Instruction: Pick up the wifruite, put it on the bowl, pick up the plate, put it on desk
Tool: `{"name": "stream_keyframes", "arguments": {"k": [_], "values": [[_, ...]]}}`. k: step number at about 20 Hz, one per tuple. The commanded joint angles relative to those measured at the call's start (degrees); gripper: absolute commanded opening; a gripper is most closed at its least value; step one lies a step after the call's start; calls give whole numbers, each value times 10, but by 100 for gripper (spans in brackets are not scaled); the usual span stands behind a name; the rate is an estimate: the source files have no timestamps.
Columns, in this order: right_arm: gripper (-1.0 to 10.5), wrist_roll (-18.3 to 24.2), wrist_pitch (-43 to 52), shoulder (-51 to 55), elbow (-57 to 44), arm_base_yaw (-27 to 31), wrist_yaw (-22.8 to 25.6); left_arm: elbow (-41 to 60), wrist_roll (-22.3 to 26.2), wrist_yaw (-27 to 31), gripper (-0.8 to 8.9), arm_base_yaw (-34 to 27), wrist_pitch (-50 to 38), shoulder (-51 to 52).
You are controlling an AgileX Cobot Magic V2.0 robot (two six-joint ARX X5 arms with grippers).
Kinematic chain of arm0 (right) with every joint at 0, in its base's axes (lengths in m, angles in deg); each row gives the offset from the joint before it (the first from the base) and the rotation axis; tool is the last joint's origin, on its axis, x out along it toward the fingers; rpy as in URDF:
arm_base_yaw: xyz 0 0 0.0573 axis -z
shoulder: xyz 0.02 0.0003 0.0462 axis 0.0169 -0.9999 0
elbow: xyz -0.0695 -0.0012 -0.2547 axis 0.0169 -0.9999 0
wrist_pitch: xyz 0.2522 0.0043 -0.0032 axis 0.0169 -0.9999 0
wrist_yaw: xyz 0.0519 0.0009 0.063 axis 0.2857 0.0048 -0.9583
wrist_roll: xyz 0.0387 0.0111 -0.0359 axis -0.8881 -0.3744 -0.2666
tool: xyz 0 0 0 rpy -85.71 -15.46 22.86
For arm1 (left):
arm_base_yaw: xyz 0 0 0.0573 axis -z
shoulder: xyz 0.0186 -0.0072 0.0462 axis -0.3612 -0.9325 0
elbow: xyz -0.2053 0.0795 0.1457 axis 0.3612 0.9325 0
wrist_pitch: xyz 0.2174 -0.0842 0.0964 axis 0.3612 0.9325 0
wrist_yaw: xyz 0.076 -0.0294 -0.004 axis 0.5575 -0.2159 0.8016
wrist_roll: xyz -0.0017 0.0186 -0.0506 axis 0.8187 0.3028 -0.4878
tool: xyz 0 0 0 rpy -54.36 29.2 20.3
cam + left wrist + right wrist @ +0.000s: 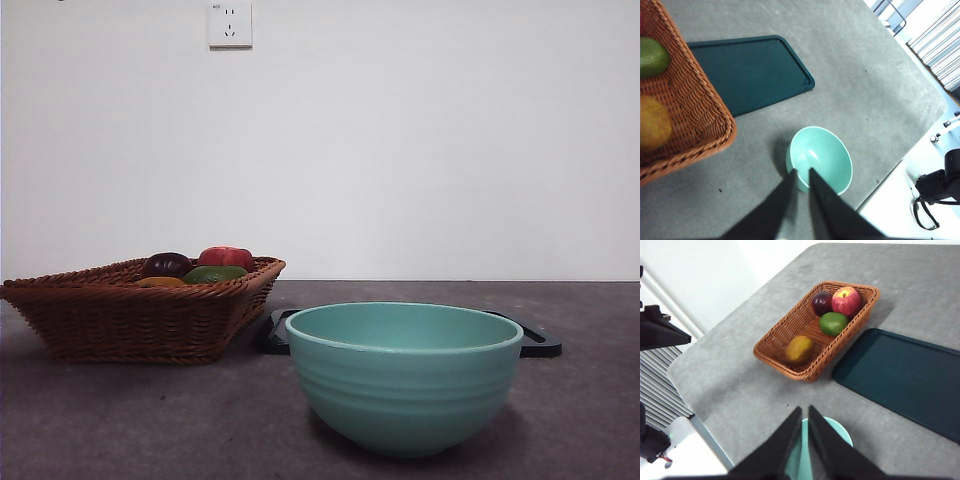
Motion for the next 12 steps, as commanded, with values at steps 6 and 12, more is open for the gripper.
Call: {"name": "stream_keyframes", "arguments": {"k": [6, 12], "values": [[603, 9, -39, -4, 9, -3, 37, -11, 9, -5, 626, 2, 1, 0], [602, 6, -60, -2, 10, -3, 45, -12, -19, -4, 625, 2, 9, -2]]}}
